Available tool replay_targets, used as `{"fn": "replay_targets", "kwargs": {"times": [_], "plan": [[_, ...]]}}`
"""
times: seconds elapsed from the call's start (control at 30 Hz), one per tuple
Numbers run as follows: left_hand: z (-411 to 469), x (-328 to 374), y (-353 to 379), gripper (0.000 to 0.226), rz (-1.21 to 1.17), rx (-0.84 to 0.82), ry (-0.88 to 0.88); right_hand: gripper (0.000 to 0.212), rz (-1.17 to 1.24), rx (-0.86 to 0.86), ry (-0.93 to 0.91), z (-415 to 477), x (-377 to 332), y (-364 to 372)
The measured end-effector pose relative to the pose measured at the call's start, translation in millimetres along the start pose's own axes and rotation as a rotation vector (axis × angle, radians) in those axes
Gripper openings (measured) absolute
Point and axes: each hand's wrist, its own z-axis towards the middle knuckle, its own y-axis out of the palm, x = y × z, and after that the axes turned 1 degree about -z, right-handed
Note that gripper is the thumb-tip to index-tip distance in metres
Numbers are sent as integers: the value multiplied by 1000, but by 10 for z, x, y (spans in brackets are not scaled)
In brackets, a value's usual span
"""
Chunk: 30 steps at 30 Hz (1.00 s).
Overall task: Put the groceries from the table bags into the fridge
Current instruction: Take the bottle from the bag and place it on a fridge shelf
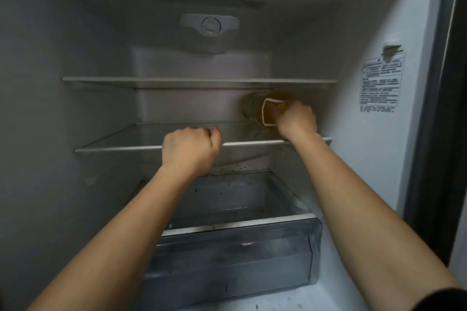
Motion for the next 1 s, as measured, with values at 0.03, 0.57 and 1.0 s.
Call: {"fn": "replay_targets", "kwargs": {"times": [0.03, 0.57, 1.0], "plan": [[-5, 5, 2, 56, 7, 2, -5, 63, -8, -6, 1, 13, 0, 2], [-193, 6, -103, 56, -3, 62, -26, 55, -97, 128, -220, -611, 228, 56], [-2802, 32, -650, 57, 17, 264, -238, 75, 114, 60, -575, -2556, 853, 476]]}}
